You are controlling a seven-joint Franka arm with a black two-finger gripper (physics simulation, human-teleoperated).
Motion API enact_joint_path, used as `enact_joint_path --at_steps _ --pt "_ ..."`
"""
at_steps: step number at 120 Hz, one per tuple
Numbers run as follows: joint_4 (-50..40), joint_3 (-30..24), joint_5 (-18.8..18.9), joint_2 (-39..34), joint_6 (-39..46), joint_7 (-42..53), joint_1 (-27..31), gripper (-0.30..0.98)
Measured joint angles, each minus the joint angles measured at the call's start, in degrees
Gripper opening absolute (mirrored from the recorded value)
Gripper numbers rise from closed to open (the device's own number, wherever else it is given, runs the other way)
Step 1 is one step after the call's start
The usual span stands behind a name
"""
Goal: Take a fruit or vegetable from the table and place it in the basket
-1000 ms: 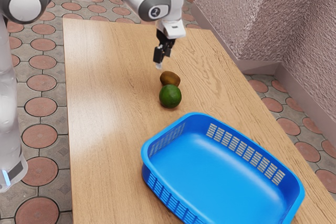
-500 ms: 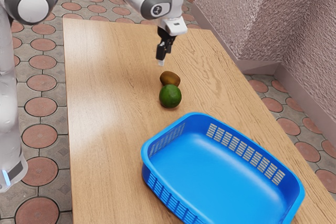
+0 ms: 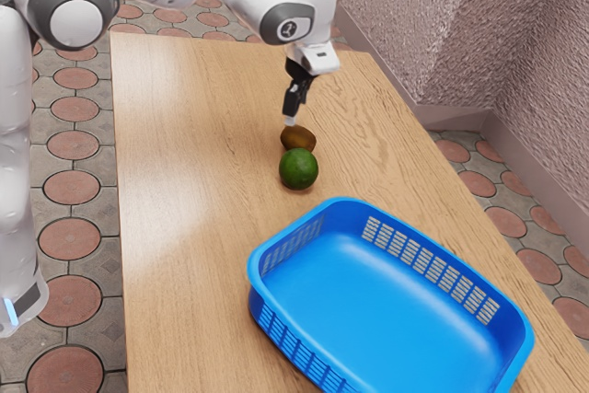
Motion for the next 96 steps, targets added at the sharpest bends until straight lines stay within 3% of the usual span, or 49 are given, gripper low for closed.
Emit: enact_joint_path --at_steps 96 --pt "0.0 -0.4 0.3 3.3 -2.0 -2.8 -1.1 0.68"
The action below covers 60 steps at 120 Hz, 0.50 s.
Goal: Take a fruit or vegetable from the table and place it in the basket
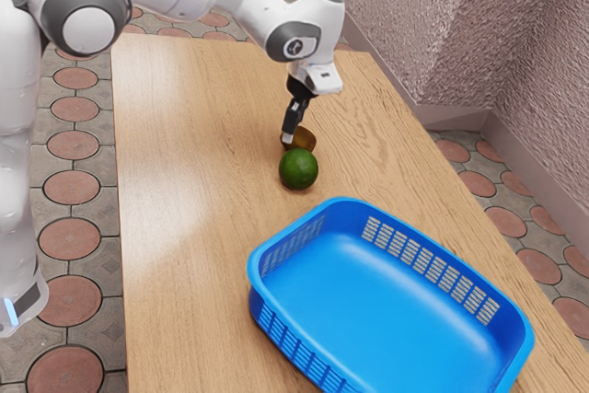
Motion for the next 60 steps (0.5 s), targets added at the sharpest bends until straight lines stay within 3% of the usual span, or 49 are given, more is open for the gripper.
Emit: enact_joint_path --at_steps 60 --pt "0.0 0.0 -0.2 2.5 1.2 -0.6 -0.6 0.63"
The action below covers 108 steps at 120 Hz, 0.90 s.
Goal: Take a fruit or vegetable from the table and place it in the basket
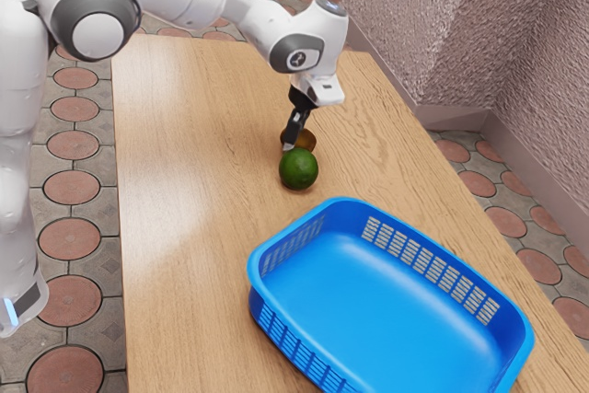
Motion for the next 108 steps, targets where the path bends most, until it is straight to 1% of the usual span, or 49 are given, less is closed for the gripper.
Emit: enact_joint_path --at_steps 17,27,38,67,93,101,108 --pt "0.0 0.0 0.0 0.2 0.2 -0.1 0.1 0.41" --pt "0.1 0.0 0.1 0.2 0.3 -0.1 0.1 0.35" --pt "0.1 0.0 0.2 0.2 0.4 -0.3 0.1 0.32" --pt "1.7 0.2 0.2 -1.2 -0.5 -0.5 0.3 0.3" --pt "5.3 -0.7 0.4 -9.1 -6.1 -0.8 0.7 0.28" --pt "5.9 -2.0 0.5 -11.9 -8.3 -0.9 1.6 0.27" --pt "7.0 -4.8 0.6 -13.6 -10.5 -1.1 3.7 0.27"
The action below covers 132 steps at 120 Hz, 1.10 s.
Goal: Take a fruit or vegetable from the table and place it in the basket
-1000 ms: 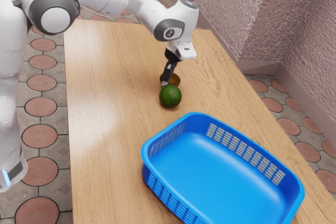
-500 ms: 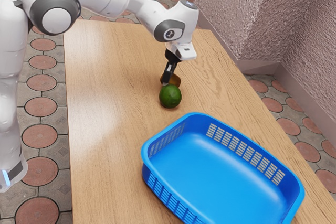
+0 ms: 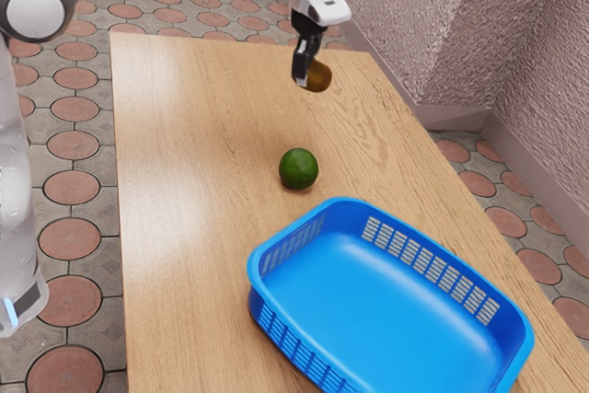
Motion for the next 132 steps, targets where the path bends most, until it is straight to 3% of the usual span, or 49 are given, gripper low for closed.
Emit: enact_joint_path --at_steps 8,25,40,65,96,132 --pt "0.6 -4.8 0.3 -1.7 -2.3 -0.4 1.0 0.28" --pt "2.1 -17.6 0.6 -3.2 -5.6 -1.9 -3.7 0.26" --pt "3.2 -27.3 0.4 -3.2 -7.2 -3.9 -3.8 0.27" --pt "3.3 -38.2 0.1 -1.9 -8.0 -7.7 -3.8 0.27" --pt "3.2 -45.2 0.4 1.6 -6.9 -12.5 -5.5 0.28" --pt "3.2 -45.6 0.5 2.0 -6.8 -16.2 -5.6 0.6"
